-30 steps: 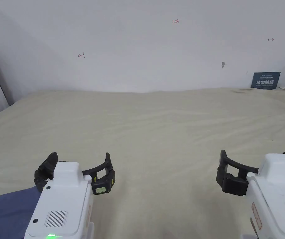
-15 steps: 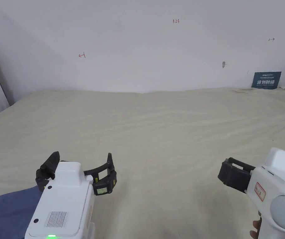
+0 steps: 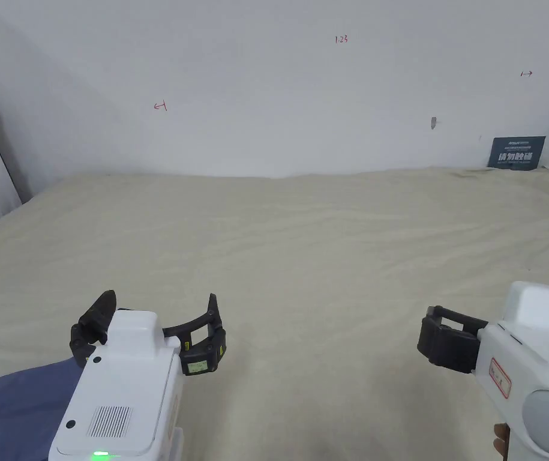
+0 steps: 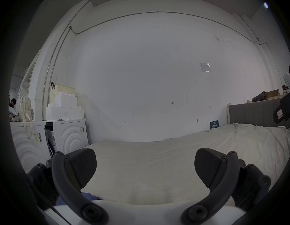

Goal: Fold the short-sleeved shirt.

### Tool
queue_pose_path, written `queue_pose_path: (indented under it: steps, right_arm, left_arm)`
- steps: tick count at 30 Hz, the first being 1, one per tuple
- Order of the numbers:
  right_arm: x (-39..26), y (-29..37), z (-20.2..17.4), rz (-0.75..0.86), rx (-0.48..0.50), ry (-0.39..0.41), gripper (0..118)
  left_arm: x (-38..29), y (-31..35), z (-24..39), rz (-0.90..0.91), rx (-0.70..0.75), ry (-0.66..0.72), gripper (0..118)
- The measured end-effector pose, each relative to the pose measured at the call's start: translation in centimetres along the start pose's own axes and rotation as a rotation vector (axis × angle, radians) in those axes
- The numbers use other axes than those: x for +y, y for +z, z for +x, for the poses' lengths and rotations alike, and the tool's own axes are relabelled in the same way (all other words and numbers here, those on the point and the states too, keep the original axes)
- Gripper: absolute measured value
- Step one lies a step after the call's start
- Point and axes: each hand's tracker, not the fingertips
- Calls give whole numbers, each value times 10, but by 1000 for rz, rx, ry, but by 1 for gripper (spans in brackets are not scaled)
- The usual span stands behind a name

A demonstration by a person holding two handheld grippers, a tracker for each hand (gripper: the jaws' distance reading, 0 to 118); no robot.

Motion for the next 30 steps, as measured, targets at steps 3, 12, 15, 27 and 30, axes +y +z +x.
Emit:
queue_pose_path:
  steps: [3, 12, 15, 27, 30]
  right_arm:
    - [0, -1, -1, -4, 8, 6, 117]
    - [-5, 0, -2, 88, -39, 18, 117]
    - [-6, -2, -2, 118, -35, 56, 117]
    - [-26, 2, -1, 490, 19, 157, 118]
    - [-28, 2, -2, 515, 7, 175, 118]
  left_arm:
    - [0, 0, 0, -1, -1, 0, 118]
    - [0, 0, 1, 1, 0, 2, 118]
    - [-1, 0, 1, 2, 1, 3, 118]
    - [0, 1, 1, 6, 3, -2, 118]
    - [0, 1, 1, 6, 3, -4, 118]
